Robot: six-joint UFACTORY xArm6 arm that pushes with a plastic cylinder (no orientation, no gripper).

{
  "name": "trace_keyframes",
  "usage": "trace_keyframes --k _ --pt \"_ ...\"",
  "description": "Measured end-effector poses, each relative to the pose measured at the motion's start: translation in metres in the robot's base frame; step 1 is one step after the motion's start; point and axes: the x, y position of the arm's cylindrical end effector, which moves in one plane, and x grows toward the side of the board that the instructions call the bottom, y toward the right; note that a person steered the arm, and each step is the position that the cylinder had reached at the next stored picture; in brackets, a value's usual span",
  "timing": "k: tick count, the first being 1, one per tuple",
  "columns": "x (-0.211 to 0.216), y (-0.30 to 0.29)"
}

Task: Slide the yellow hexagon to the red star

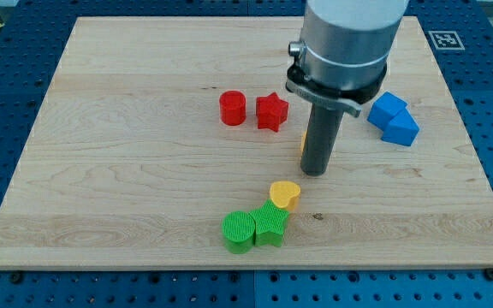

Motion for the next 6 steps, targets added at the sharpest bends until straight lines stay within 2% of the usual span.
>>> trace_keyframes --k 1,2,3,4,5,6 --pt "-0.018 0.007" --pt "-0.018 0.014" --pt "0.01 0.039" --pt "-0.005 0.075" --pt "-0.034 0.079" --pt "-0.036 0.046"
